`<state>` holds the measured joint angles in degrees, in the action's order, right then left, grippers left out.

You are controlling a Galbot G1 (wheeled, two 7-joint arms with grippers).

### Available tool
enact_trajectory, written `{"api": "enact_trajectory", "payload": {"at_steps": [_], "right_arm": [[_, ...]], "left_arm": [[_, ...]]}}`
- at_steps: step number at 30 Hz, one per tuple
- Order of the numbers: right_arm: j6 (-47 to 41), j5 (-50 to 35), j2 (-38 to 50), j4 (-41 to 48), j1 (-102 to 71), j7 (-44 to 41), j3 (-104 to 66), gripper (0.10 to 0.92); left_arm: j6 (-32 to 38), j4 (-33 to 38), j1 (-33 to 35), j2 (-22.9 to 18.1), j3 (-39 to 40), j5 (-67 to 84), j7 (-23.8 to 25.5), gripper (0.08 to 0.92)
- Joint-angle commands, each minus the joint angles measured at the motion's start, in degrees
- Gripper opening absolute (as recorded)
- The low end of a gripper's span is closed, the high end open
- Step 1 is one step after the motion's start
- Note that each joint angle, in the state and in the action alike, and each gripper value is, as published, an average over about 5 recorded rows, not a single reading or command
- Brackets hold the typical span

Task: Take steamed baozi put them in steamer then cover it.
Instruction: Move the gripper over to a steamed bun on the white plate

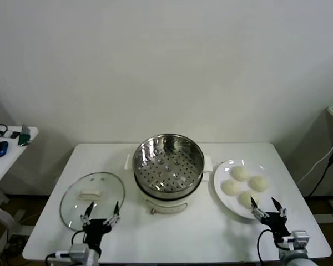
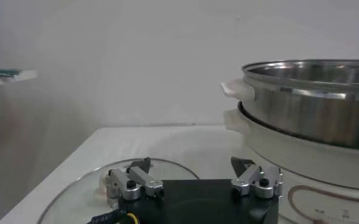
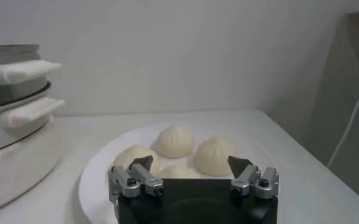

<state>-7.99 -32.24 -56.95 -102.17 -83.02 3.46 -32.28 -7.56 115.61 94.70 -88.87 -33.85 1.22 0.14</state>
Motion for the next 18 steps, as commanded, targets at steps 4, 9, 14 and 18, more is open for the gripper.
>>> {"api": "enact_trajectory", "payload": {"at_steps": [4, 9, 14, 18], "right_arm": [[-13.2, 1.1, 16.8, 6.1, 24.8, -9.3, 9.0, 0.823], [-11.2, 8.8, 28.6, 19.2, 47.1, -26.4, 28.8, 0.823], [-4.9, 19.9, 32.1, 29.3, 70.0, -46.9, 53.6, 0.823], [3.3, 25.8, 30.3, 36.5, 88.4, -61.4, 74.5, 0.823]], "left_arm": [[-0.2, 0.5, -0.1, 0.1, 0.3, -0.1, 0.1, 0.823], [-0.2, 0.6, 0.0, 0.2, 0.6, -0.7, 0.3, 0.823], [0.0, 1.1, 0.4, 0.2, 0.6, -1.0, 0.7, 0.823], [0.1, 1.6, 1.0, 0.3, 0.4, -1.2, 0.9, 0.823]]}}
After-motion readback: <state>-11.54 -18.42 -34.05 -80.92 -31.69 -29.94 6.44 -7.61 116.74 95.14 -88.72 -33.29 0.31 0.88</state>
